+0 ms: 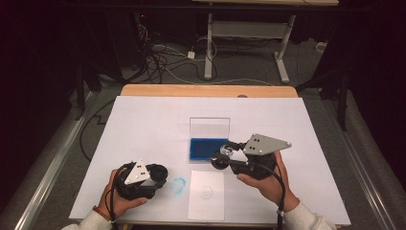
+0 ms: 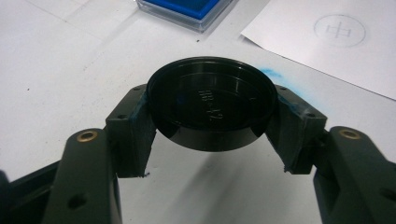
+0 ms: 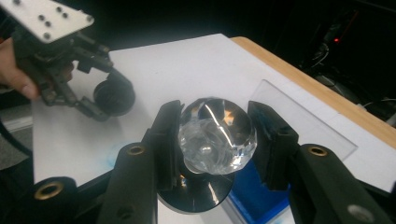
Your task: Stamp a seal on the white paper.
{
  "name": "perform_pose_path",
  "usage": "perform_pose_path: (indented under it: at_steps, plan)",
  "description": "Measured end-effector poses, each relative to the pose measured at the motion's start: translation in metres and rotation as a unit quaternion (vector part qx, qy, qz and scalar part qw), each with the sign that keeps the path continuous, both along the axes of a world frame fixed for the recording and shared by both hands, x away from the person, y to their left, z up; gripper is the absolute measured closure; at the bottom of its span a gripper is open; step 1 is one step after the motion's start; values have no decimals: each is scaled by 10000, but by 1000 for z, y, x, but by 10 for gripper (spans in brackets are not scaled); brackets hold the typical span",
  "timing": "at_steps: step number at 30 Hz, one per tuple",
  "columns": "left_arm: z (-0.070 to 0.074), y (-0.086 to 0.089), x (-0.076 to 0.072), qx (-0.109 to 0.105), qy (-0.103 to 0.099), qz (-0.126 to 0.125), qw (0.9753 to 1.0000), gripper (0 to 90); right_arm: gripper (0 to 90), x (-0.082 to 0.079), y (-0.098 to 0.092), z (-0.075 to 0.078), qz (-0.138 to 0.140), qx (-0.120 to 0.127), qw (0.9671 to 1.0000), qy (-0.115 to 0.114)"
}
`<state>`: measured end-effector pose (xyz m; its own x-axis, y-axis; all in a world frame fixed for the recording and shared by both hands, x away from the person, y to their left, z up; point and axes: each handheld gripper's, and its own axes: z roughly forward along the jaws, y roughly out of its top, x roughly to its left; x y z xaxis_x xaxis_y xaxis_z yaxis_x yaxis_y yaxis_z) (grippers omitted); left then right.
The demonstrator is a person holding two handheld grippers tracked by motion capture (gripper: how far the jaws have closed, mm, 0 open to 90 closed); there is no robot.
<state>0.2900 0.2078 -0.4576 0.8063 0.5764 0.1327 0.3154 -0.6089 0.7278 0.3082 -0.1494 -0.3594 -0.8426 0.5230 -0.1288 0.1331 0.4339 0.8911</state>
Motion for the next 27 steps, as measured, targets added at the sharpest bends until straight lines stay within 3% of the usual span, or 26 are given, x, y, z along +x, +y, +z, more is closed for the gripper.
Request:
perform_pose_path:
  at_steps: [13,27]
  plan:
    - [0,1,1,8,9,18,10000,368,573,-14,18,-19,383,-359,9985,173]
    - [-1,1,1,30,9,32,10000,368,573,-19,38,-51,628,-884,9930,459]
